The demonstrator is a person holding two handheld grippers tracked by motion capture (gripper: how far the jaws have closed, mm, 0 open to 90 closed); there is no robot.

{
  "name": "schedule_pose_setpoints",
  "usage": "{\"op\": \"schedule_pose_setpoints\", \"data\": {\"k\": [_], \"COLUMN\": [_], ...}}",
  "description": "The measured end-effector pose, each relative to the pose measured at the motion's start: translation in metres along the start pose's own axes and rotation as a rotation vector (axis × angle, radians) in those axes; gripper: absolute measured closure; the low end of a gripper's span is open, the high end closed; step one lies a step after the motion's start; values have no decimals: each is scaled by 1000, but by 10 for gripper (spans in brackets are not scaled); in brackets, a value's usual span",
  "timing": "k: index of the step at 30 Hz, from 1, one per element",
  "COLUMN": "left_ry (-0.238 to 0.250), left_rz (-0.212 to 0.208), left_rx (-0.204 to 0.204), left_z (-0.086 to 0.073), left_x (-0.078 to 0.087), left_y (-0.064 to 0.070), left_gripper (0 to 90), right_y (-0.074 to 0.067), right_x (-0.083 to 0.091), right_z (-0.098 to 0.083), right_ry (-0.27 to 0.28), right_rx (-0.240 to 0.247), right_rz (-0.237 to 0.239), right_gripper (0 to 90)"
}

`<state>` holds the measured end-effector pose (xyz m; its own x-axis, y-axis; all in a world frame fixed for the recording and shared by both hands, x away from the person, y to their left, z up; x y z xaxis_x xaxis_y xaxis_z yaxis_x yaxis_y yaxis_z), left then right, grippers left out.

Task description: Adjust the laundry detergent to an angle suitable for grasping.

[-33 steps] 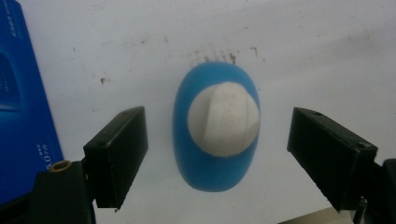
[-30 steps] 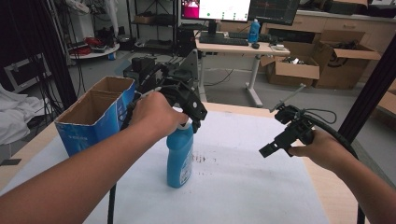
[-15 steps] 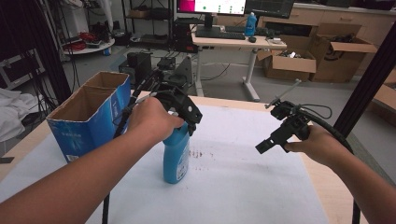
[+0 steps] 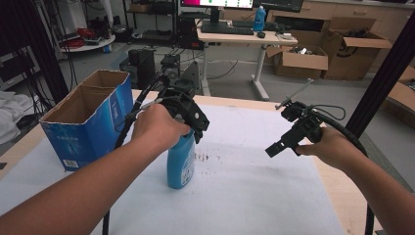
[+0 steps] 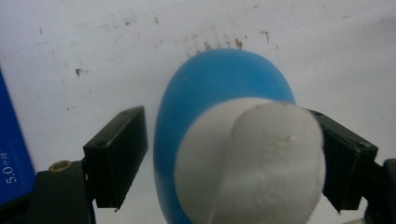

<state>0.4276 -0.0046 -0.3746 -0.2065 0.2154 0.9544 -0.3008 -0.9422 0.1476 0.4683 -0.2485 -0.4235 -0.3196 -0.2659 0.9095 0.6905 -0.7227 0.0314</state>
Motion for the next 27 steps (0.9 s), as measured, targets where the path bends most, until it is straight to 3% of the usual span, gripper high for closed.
{"op": "schedule_pose_setpoints", "data": {"k": [27], "left_ry": [-3], "left_rz": [-2], "left_rx": [12], "left_z": [-2], "left_x": [-7], "left_y": [-5], "left_gripper": [271], "right_y": [-2], "right_x": [-4], "right_z": [1], "right_ry": [-4], "right_rx": [5], "right_rz": [6], "right_gripper": [171]}}
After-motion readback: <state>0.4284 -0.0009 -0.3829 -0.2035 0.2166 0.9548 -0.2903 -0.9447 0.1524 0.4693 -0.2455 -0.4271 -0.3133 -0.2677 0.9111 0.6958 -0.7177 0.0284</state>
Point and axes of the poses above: each handheld gripper's, and its own axes: x roughly backward along the jaws, z roughly out of its top, y roughly to its right, the point moved 9 cm from there along -x, roughly forward along the jaws, and after that the axes turned 6 degrees about -z, right-handed, at the moved point
